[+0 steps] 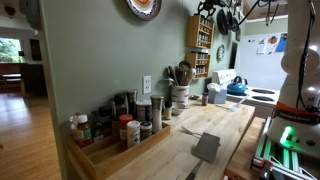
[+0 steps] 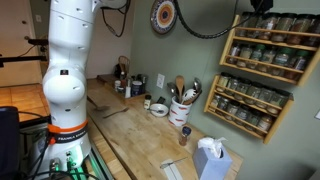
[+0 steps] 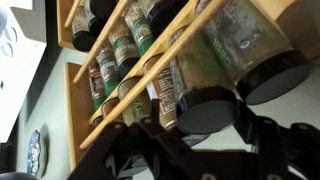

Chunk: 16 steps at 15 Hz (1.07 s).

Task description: Pick up the second spice bottle from the left on the top shelf of the top spice rack and put it on the table

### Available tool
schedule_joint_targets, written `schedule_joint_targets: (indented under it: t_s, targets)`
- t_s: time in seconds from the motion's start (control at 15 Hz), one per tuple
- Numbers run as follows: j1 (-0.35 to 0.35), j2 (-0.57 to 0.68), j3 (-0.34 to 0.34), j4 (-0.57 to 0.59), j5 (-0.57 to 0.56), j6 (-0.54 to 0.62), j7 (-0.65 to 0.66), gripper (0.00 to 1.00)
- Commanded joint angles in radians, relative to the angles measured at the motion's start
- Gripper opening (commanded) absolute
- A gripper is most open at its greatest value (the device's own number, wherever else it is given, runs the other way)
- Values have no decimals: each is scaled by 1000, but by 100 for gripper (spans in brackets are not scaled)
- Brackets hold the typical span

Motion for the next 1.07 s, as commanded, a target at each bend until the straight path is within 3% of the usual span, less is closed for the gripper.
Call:
schedule_joint_targets:
  t_s: [0.0,0.13,1.0]
  targets:
    - [0,13,-3,43,-10,-58,22,42]
    - [0,15,-3,50,-8,-63,24,31]
    - [-28,8,-13,149,42,-132,10,31]
